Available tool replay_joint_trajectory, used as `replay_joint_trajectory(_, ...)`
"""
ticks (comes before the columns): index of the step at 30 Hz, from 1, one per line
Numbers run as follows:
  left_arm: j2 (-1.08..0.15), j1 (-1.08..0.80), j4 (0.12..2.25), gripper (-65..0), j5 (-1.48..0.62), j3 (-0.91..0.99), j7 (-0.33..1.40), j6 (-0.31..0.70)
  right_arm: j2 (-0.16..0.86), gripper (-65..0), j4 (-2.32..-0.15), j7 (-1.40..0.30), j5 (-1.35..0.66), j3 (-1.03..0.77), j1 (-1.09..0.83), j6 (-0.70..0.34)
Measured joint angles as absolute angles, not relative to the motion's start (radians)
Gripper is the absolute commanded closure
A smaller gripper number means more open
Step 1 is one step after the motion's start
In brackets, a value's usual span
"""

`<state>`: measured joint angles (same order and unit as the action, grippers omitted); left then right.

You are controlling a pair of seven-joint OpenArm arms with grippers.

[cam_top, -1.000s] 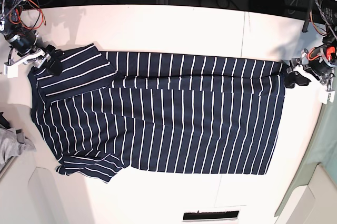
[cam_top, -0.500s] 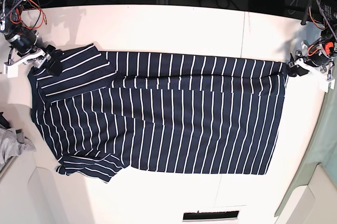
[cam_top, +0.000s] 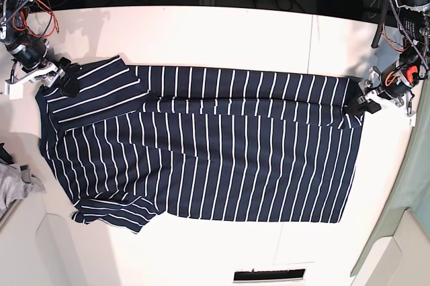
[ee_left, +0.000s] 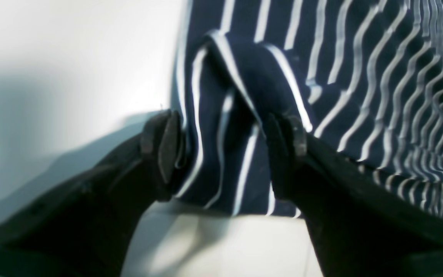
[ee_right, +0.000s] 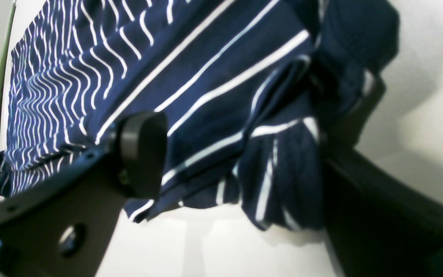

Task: Layout the t-shirt on the table in an organized manner, then fold the t-shirt properly
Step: 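Lower the folded edge onto the shirt and release with both grippers, then regrasp the folded shoulder edge with both grippers and fold it further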

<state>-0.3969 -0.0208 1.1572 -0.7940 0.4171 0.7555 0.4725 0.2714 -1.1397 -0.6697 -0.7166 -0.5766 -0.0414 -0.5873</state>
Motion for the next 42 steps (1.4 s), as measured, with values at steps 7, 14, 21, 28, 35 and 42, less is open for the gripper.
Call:
replay_joint_trajectory(7, -0.388, -0.022, 1.157, -11.7, -0.679, 0.372, 0.695, 0.476, 0.271, -44.9, -1.140, -0.669, -0.717, -0.577, -0.041, -0.588)
replay_joint_trajectory(14, -0.383, -0.022, 1.157, 0.0, -0.623, 0.369, 0.657, 0.476, 0.271, 0.0, -1.138, -0.685, -0.687, -0.576, -0.043, -0.575)
replay_joint_trajectory(21, -0.435, -0.063, 1.192, 0.0, -0.707, 0.368, 0.680, 0.550, 0.305, 0.0, -1.138, -0.756, -0.706, -0.603, -0.045, -0.579)
replay_joint_trajectory(28, -0.474, -0.196, 1.303, 0.0, -0.778, 0.366, 0.690, 0.585, 0.353, 0.0, -1.138, -0.894, -0.786, -0.629, -0.055, -0.577)
replay_joint_trajectory(35, -0.482, -0.310, 1.414, 0.0, -0.776, 0.366, 0.691, 0.584, 0.363, 0.0, -1.138, -0.955, -0.815, -0.629, -0.054, -0.577)
replay_joint_trajectory(42, -0.482, -0.355, 1.446, 0.0, -0.775, 0.366, 0.694, 0.584, 0.365, 0.0, -1.139, -0.952, -0.842, -0.629, -0.089, -0.577)
